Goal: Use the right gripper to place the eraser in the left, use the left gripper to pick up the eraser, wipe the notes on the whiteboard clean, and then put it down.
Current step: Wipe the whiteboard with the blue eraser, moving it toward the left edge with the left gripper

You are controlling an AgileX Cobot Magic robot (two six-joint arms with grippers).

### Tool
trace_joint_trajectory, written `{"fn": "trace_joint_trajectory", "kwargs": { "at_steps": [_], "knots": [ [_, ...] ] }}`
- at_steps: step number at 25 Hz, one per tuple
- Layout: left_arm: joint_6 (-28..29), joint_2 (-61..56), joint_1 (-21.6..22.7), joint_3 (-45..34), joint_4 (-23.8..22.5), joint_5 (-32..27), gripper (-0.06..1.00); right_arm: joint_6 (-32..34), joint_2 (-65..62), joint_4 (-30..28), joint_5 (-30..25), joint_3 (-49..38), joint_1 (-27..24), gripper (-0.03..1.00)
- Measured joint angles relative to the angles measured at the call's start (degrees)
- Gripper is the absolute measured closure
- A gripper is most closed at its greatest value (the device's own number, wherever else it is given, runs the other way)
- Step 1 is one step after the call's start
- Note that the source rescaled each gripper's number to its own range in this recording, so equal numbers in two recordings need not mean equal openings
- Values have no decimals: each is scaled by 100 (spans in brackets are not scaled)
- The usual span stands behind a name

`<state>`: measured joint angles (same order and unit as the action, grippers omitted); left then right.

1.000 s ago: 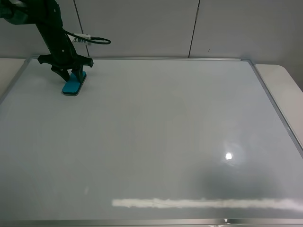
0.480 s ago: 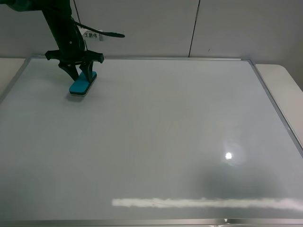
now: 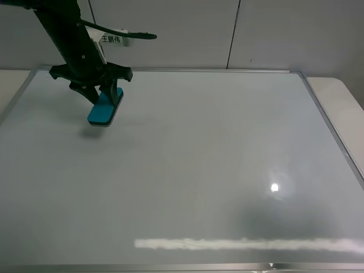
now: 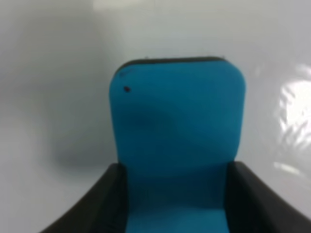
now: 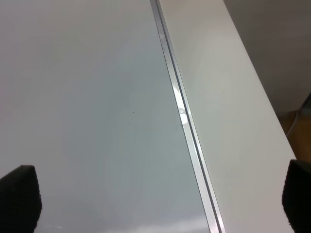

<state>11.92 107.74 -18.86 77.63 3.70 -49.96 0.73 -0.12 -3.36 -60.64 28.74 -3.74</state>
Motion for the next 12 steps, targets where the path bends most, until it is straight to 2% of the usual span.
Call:
{"fn": "trace_joint_trajectory", "kwargs": {
  "at_steps": [3,6,8,12],
  "knots": [
    [274,-390,-206,-962,75,431,90,0,0,0,0,0,0,-3],
    [402,-526,-250,-1601,369,895,90,0,0,0,0,0,0,-3],
    [438,-526,-250,-1852,419,1165,90,0,0,0,0,0,0,-3],
    [438,-526,-250,-2011,453,1325,90,0,0,0,0,0,0,-3]
  ]
}}
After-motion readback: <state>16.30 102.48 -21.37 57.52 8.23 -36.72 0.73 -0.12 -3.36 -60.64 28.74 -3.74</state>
